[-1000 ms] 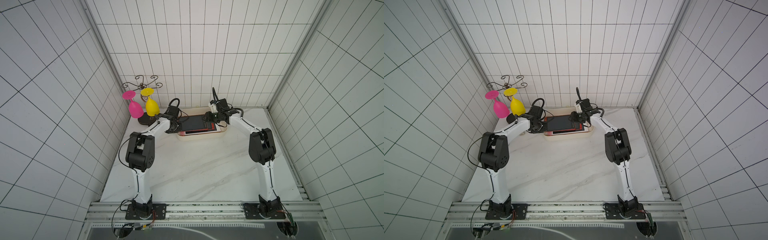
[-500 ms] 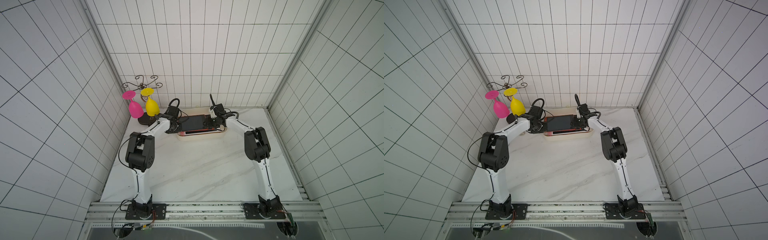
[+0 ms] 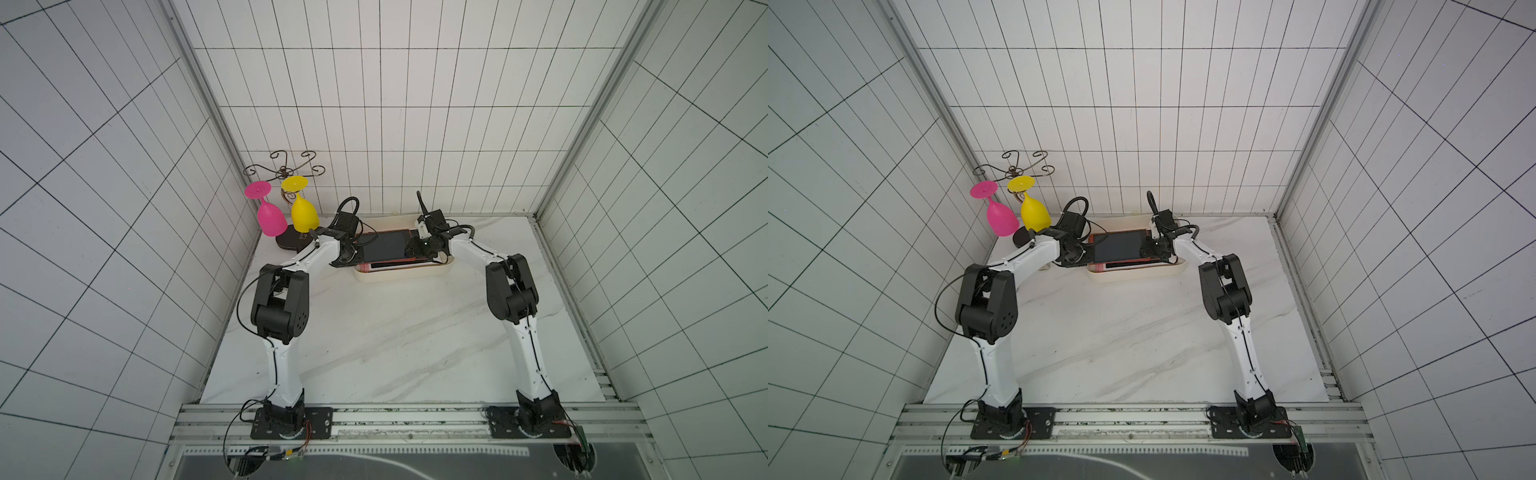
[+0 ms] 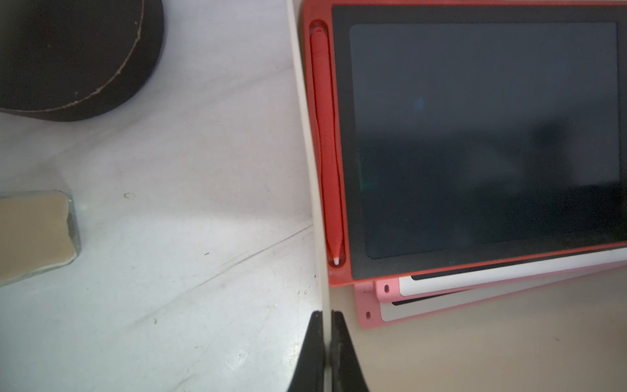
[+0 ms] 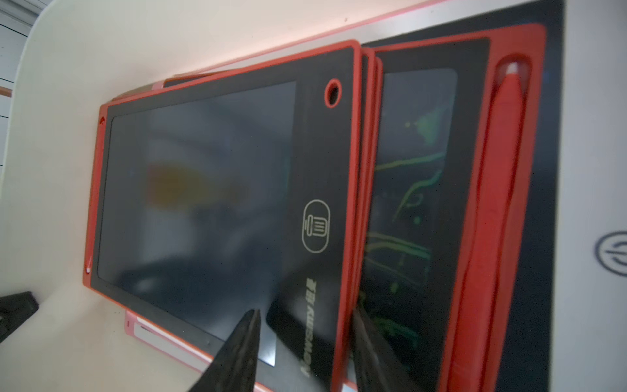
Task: Take out the writing tablet from the storage box
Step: Pick up the writing tablet from the storage box.
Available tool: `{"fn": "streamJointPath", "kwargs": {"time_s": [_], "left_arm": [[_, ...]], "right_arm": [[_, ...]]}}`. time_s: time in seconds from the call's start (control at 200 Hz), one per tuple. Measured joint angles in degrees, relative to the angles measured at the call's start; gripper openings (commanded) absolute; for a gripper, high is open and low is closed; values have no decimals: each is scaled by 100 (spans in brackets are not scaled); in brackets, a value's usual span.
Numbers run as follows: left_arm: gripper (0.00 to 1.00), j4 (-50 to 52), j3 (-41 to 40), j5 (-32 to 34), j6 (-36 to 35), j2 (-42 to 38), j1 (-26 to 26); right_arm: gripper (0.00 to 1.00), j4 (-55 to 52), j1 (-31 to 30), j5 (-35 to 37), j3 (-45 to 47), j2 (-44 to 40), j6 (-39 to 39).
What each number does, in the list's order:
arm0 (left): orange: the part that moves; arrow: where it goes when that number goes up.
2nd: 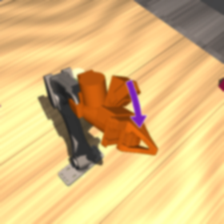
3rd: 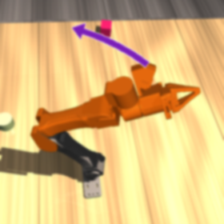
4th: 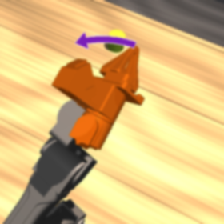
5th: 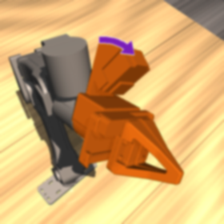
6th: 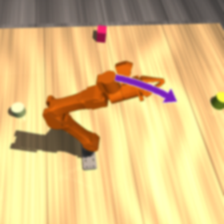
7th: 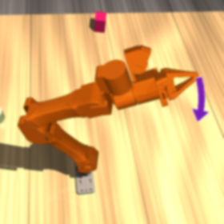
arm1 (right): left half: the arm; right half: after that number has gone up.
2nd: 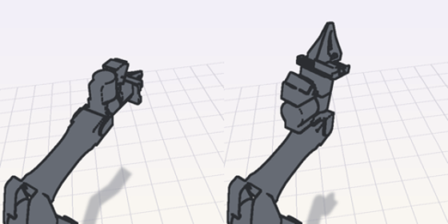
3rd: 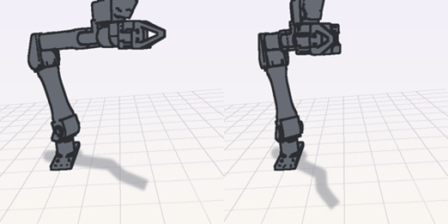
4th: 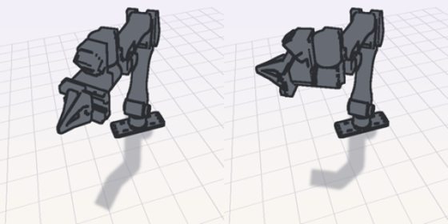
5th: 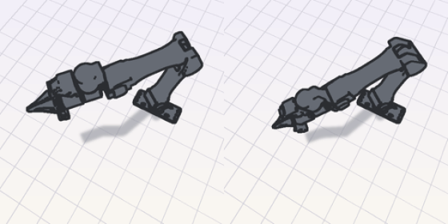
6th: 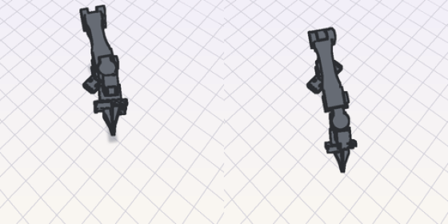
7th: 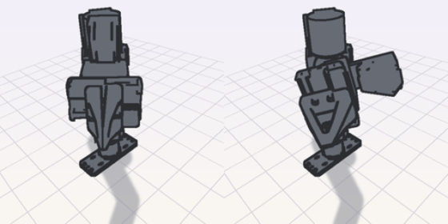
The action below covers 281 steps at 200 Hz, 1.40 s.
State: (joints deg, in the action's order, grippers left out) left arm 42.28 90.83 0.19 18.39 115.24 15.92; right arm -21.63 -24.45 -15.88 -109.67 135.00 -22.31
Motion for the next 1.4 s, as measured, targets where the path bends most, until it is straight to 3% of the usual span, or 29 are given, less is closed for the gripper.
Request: {"fn": "streamJointPath", "kwargs": {"time_s": [0.455, 1.404], "left_arm": [[0, 2, 0, 4, -2, 0, -28], [0, 46, -70, 7, -2, -85, -28]], "right_arm": [[43, -48, -22, -15, 0, -177, -15], [51, -234, -109, 22, 0, -249, 17]]}}
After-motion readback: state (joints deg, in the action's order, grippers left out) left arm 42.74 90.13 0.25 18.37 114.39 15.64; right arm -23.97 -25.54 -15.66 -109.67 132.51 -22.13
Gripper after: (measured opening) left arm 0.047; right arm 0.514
